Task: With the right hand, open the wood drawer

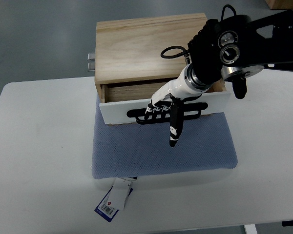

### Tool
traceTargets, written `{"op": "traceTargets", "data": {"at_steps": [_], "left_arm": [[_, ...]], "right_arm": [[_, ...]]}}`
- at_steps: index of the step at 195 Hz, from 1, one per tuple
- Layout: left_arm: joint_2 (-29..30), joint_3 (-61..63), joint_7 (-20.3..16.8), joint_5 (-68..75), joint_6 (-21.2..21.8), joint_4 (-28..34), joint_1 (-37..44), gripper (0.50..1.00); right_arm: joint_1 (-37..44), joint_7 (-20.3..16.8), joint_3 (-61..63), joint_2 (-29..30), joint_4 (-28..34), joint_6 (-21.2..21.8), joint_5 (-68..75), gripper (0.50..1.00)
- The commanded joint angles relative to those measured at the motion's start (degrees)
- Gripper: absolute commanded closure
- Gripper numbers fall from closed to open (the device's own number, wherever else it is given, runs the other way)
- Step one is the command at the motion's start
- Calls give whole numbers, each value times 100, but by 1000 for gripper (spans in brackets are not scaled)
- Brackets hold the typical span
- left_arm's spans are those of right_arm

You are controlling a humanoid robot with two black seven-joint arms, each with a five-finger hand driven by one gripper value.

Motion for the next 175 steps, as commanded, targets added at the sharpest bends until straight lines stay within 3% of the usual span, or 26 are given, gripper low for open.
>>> {"op": "traceTargets", "data": {"at_steps": [1, 106, 136, 175], "left_arm": [[0, 1, 0, 1, 0, 9, 1, 500], [0, 1, 0, 1, 0, 9, 1, 500], [0, 1, 0, 1, 0, 9, 1, 500], [0, 1, 0, 1, 0, 9, 1, 500]], "right_arm": [[85, -4, 10, -57, 149, 123, 74, 562], [427, -4, 27, -594, 774, 844, 671, 562], [577, -4, 203, -708, 782, 844, 777, 562], [656, 172, 1249, -1358, 54, 581, 786, 560]]}}
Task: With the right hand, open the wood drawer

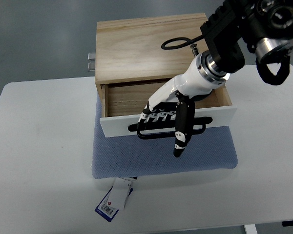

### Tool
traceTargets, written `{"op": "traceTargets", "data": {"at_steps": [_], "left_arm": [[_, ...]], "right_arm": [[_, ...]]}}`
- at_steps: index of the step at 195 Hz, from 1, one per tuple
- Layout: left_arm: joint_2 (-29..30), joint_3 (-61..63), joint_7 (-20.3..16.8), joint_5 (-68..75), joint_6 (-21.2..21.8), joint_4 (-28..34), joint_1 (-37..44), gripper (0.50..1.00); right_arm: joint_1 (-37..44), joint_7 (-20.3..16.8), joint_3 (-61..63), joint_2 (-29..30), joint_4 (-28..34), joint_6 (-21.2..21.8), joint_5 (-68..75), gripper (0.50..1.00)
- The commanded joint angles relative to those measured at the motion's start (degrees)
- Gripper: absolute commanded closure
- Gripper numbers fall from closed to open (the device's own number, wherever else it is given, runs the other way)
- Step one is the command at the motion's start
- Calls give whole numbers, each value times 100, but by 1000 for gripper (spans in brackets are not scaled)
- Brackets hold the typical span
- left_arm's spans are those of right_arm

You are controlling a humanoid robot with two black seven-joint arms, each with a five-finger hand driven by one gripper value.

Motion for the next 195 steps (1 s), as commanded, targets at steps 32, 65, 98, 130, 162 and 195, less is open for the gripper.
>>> {"op": "traceTargets", "data": {"at_steps": [32, 65, 98, 130, 162, 195], "left_arm": [[0, 8, 0, 9, 0, -18, 1, 500], [0, 8, 0, 18, 0, -44, 1, 500], [0, 8, 0, 18, 9, -27, 1, 500], [0, 17, 0, 18, 35, -53, -7, 500], [0, 17, 0, 18, 61, -62, -7, 500], [0, 17, 0, 18, 70, -36, 1, 500]], "right_arm": [[-777, 714, 1112, -805, -1777, -394, -51, 558], [-2621, 1672, 2904, -910, -3209, -737, -34, 558], [-4785, 2903, 5234, -418, -4264, -772, 1, 558], [-6463, 3465, 7203, 734, -5240, -772, 1, 556], [-7149, 3509, 8617, 1867, -6083, -719, -8, 556], [-7369, 3544, 9066, 2280, -6321, -702, -8, 556]]}}
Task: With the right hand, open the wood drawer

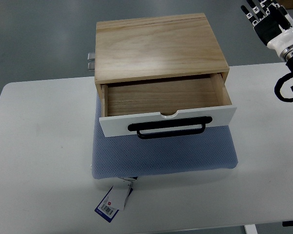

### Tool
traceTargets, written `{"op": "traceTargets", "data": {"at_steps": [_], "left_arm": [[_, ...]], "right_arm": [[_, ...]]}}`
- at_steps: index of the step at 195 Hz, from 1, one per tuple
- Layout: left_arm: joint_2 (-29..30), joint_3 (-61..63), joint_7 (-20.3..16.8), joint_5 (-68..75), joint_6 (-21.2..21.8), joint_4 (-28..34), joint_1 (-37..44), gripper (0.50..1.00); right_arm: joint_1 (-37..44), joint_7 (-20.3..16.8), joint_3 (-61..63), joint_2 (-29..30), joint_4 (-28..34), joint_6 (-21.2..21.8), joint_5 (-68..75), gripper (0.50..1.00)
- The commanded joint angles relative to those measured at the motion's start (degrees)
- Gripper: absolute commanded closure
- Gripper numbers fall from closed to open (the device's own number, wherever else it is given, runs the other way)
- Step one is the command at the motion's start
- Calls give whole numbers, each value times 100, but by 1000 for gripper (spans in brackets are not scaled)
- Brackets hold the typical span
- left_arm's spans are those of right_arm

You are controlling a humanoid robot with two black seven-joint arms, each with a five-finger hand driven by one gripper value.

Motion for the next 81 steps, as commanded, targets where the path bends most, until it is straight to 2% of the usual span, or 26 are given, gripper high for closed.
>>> {"op": "traceTargets", "data": {"at_steps": [1, 81], "left_arm": [[0, 2, 0, -1, 9, 20, -6, 500], [0, 2, 0, -10, 9, 20, 3, 500]], "right_arm": [[-139, 39, 239, 254, -103, 4, -1, 556], [-236, 83, 283, 448, -103, 188, -1, 556]]}}
